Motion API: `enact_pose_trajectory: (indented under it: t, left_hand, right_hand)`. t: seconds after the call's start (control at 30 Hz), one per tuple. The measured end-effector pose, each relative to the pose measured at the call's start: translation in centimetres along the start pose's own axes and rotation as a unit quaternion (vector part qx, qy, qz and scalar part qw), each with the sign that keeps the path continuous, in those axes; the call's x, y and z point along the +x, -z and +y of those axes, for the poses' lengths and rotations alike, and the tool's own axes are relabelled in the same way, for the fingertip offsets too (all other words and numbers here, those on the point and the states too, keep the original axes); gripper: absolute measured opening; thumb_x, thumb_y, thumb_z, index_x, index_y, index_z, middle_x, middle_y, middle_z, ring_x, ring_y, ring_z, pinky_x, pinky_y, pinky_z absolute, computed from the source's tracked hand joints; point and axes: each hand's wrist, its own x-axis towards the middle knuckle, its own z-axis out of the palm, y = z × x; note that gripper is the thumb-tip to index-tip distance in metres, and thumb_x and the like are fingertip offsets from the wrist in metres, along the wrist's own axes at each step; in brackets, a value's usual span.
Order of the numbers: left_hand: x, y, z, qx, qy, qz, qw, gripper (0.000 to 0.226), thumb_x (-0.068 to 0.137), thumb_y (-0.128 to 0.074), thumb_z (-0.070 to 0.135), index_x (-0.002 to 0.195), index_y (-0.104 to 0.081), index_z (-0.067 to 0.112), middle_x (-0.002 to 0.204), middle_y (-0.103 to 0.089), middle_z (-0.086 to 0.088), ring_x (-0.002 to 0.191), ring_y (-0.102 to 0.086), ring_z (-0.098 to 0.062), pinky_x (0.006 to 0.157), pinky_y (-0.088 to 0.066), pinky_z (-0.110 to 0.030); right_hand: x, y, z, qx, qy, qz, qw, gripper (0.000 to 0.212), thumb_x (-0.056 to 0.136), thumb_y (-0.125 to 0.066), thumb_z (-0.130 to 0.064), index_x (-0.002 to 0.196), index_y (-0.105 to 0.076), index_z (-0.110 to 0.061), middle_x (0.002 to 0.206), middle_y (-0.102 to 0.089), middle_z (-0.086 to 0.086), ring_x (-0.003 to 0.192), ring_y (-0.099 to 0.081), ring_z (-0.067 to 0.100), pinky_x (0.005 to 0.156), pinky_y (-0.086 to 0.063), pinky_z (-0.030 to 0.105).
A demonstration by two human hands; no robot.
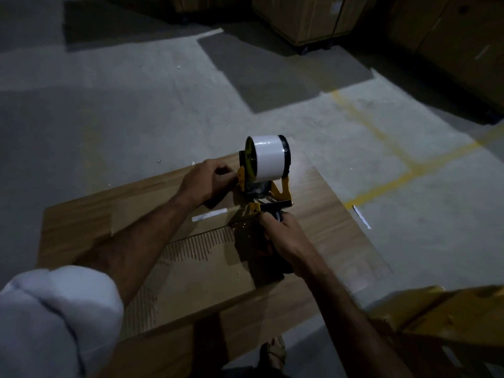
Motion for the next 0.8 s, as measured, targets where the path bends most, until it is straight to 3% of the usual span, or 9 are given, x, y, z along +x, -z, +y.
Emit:
enact_pose_trajectory:
  t: [0.1, 0.17, 0.23, 0.33, 0.43, 0.5, 0.57, 0.67, 0.8]
  left_hand:
    - [0.2, -0.3, -0.3, 0.021, 0.011, 0.010, 1.000, 0.039, 0.078, -0.056, 0.081, 0.090, -0.073, 0.048, 0.079, -0.072, 0.024, 0.074, -0.067, 0.003, 0.065, -0.055, -0.029]
    - [0.0, -0.4, -0.3, 0.021, 0.014, 0.017, 1.000, 0.047, 0.078, -0.054, 0.085, 0.091, -0.074, 0.044, 0.077, -0.071, 0.025, 0.073, -0.067, 0.003, 0.063, -0.052, -0.027]
    - [-0.5, -0.4, 0.1, 0.015, 0.009, 0.027, 0.999, 0.047, 0.083, -0.053, 0.083, 0.096, -0.075, 0.043, 0.081, -0.073, 0.025, 0.074, -0.069, 0.003, 0.064, -0.051, -0.026]
    - [-1.5, -0.5, 0.8, 0.042, -0.070, 0.029, 0.996, 0.048, 0.093, -0.051, 0.067, 0.130, -0.065, 0.039, 0.122, -0.072, 0.014, 0.108, -0.067, -0.009, 0.084, -0.052, -0.031]
    - [-3.0, -0.5, 0.6, 0.135, -0.195, -0.084, 0.968, 0.070, 0.096, -0.034, 0.075, 0.153, -0.044, 0.036, 0.160, -0.044, 0.009, 0.142, -0.045, -0.019, 0.112, -0.041, -0.045]
    - [-3.3, -0.3, -0.1, 0.191, -0.213, -0.111, 0.952, 0.076, 0.095, -0.024, 0.082, 0.159, -0.030, 0.041, 0.168, -0.030, 0.011, 0.148, -0.036, -0.019, 0.114, -0.035, -0.047]
    - [-3.1, -0.1, -0.4, 0.197, -0.194, -0.100, 0.956, 0.075, 0.095, -0.020, 0.084, 0.159, -0.026, 0.045, 0.165, -0.035, 0.008, 0.145, -0.041, -0.022, 0.111, -0.039, -0.049]
    - [-2.0, 1.0, -0.3, 0.165, -0.123, -0.053, 0.977, 0.075, 0.094, -0.015, 0.084, 0.153, -0.038, 0.044, 0.154, -0.053, 0.000, 0.134, -0.052, -0.027, 0.105, -0.045, -0.047]
    - [-0.1, 1.9, -1.1, 0.118, 0.010, -0.038, 0.992, 0.054, 0.098, -0.035, 0.060, 0.137, -0.059, 0.033, 0.139, -0.064, -0.006, 0.121, -0.061, -0.032, 0.093, -0.047, -0.040]
  right_hand:
    - [-0.8, 0.3, 0.2, -0.006, -0.006, -0.004, 1.000, 0.025, 0.107, -0.046, -0.026, 0.085, -0.054, -0.019, 0.060, -0.056, -0.013, 0.059, -0.055, 0.006, 0.061, -0.050, 0.023]
    - [-2.5, 0.6, 1.1, 0.010, -0.007, -0.013, 1.000, 0.020, 0.108, -0.046, -0.025, 0.094, -0.060, -0.019, 0.065, -0.065, -0.017, 0.062, -0.064, 0.001, 0.058, -0.052, 0.016]
    - [-4.8, 0.5, 2.1, 0.030, 0.002, -0.014, 0.999, 0.022, 0.108, -0.046, -0.023, 0.098, -0.065, -0.020, 0.074, -0.072, -0.015, 0.069, -0.070, 0.002, 0.060, -0.055, 0.019]
    - [-6.7, -0.1, 3.6, 0.009, 0.012, 0.026, 1.000, 0.025, 0.107, -0.049, -0.020, 0.093, -0.067, -0.013, 0.074, -0.071, -0.001, 0.066, -0.067, 0.023, 0.060, -0.054, 0.025]
    - [-7.5, -0.7, 5.1, -0.015, 0.023, 0.059, 0.998, 0.029, 0.106, -0.051, -0.023, 0.090, -0.064, -0.003, 0.070, -0.062, 0.000, 0.061, -0.055, 0.016, 0.058, -0.044, 0.032]
    - [-7.7, -1.0, 5.5, -0.025, 0.018, 0.068, 0.997, 0.026, 0.106, -0.052, -0.026, 0.097, -0.066, -0.006, 0.078, -0.068, 0.001, 0.066, -0.060, 0.014, 0.062, -0.047, 0.032]
    - [-7.0, -0.9, 4.9, -0.041, 0.027, 0.074, 0.996, 0.025, 0.104, -0.054, -0.033, 0.097, -0.067, -0.013, 0.081, -0.071, 0.000, 0.068, -0.063, 0.011, 0.063, -0.049, 0.032]
    - [-4.5, -0.4, 2.7, -0.104, 0.045, 0.077, 0.991, 0.030, 0.091, -0.054, -0.049, 0.095, -0.069, -0.023, 0.083, -0.073, 0.000, 0.070, -0.066, 0.012, 0.067, -0.055, 0.041]
    - [-1.8, 0.1, 0.5, -0.153, 0.036, 0.065, 0.985, 0.043, 0.085, -0.052, -0.053, 0.102, -0.068, -0.016, 0.096, -0.075, 0.009, 0.090, -0.072, 0.031, 0.085, -0.059, 0.061]
